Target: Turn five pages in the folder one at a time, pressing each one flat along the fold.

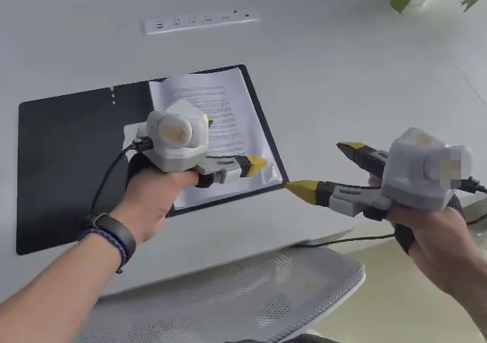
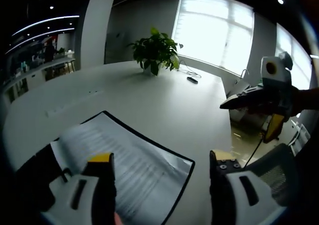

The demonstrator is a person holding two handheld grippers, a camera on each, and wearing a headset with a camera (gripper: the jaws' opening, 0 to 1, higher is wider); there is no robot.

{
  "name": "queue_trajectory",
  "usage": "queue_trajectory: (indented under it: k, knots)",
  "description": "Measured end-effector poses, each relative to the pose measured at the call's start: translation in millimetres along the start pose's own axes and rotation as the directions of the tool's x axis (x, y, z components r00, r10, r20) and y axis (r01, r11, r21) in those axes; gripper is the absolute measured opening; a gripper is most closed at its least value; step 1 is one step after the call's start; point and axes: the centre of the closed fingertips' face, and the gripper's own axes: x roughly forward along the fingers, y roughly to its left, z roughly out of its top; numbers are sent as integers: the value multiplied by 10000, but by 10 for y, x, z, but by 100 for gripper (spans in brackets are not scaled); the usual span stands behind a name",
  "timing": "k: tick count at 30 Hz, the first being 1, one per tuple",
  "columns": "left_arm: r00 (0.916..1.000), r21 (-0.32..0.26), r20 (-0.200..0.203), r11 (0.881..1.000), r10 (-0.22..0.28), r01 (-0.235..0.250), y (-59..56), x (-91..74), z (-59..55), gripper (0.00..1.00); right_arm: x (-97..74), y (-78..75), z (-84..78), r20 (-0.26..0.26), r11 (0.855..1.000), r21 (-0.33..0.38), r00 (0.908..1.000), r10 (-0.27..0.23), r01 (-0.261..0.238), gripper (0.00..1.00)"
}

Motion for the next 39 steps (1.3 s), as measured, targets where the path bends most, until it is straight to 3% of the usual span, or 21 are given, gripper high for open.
queue_trajectory:
  k: [7,21,29,34,39]
  knots:
    - [9985,-113,-546,9999,87,-93,-9,225,-257,74,-24,-37,-82,-74,9999,165,10000,-47,48,80]
    - [9899,-63,-1206,9971,741,-754,21,440,-592,66,-77,-43,-129,-88,9993,367,9999,-98,102,79]
    - [9891,-236,-1001,9936,1078,-1106,-24,527,-586,56,-79,-79,-188,-204,9992,407,9998,-30,38,79]
    - [9884,256,-890,9922,1234,-1216,-112,579,-636,44,-83,-119,-205,-188,9989,474,9998,-32,41,78]
    - [9822,484,-745,9844,1725,-1692,-62,633,-671,28,-83,-156,-219,-184,9986,524,9998,-37,46,78]
